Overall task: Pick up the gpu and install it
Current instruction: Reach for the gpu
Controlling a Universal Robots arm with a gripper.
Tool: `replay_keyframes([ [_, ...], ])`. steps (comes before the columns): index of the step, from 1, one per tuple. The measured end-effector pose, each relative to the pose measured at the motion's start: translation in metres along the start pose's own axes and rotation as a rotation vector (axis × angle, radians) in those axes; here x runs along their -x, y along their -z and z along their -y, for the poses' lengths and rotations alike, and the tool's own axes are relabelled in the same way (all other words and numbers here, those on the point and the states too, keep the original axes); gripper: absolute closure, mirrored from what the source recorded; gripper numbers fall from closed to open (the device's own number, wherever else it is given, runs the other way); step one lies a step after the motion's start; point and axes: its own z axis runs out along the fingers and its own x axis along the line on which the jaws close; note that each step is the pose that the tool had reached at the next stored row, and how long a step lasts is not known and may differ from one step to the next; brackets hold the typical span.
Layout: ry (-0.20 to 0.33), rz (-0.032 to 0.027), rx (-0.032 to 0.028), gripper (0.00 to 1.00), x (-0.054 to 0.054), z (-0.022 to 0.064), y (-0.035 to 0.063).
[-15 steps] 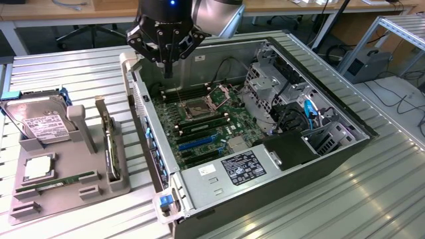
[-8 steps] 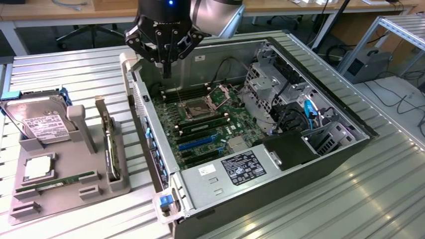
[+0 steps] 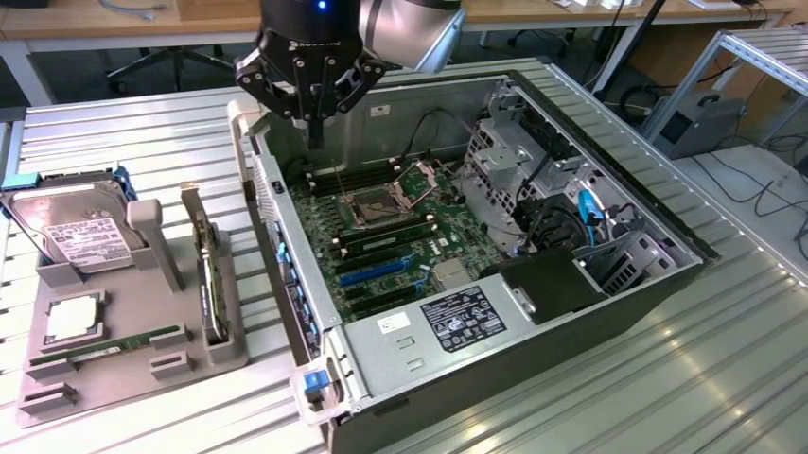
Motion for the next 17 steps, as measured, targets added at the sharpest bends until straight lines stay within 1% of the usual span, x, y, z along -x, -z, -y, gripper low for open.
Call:
replay_keyframes([
  [17, 0.0, 0.0, 0.0, 0.89, -0.0053, 0.0004, 0.0002],
])
